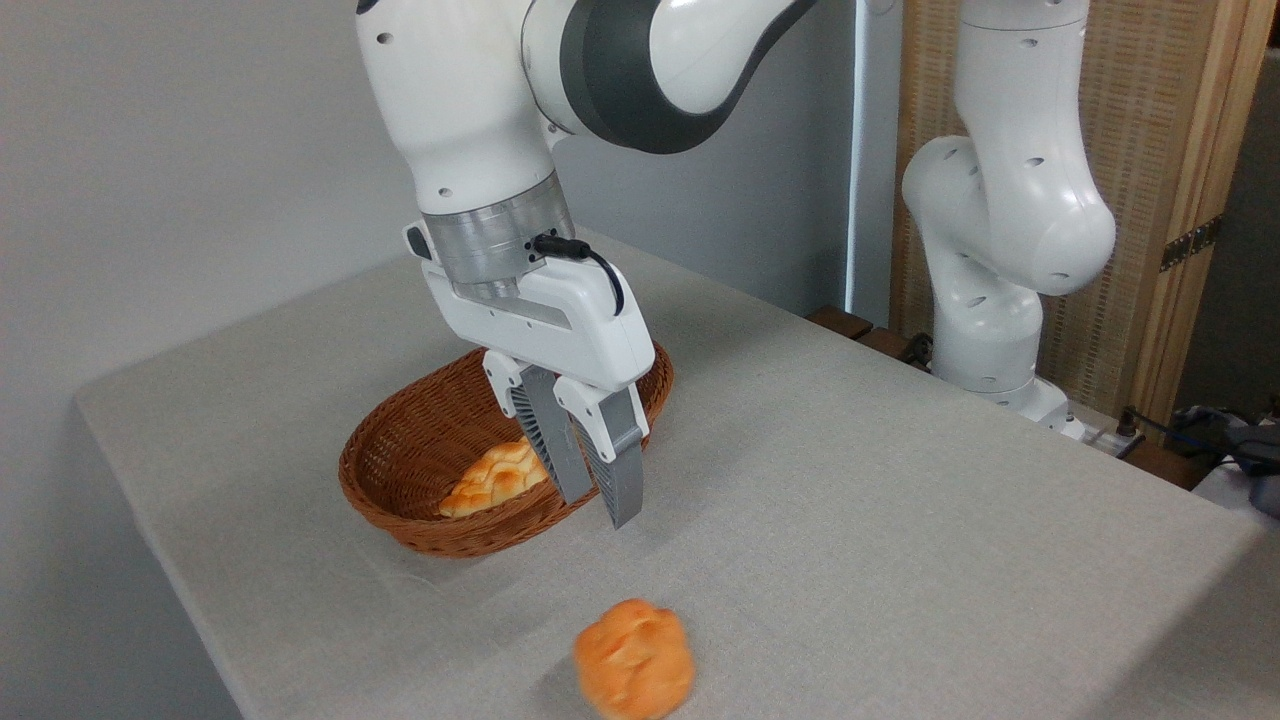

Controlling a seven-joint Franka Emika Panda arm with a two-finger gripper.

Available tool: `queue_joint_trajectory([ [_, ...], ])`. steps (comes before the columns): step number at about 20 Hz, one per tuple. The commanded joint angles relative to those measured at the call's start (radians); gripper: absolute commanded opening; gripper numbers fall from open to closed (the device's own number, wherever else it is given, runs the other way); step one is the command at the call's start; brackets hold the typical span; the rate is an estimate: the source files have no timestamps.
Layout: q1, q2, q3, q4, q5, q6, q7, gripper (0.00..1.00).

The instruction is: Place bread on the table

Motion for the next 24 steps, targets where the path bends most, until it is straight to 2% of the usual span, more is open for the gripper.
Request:
queue_joint_trajectory([
  [1, -0.007, -0.001, 0.007, 0.005, 0.016, -0.023, 0.014, 1.00],
  [6, -0.007, -0.002, 0.005, 0.007, 0.012, -0.023, 0.005, 1.00],
  [10, -0.007, -0.007, 0.007, 0.012, -0.034, -0.015, 0.005, 1.00],
  [13, -0.007, -0.005, 0.005, 0.018, -0.039, -0.013, 0.000, 1.00],
  [18, -0.010, -0.007, -0.007, 0.079, -0.117, -0.015, -0.016, 1.00],
  [20, -0.018, -0.016, -0.030, 0.084, -0.140, -0.016, -0.023, 1.00],
  [22, -0.018, -0.021, -0.068, 0.087, -0.136, -0.015, -0.023, 1.00],
  [24, -0.018, -0.021, -0.071, 0.087, -0.126, -0.015, -0.023, 1.00],
])
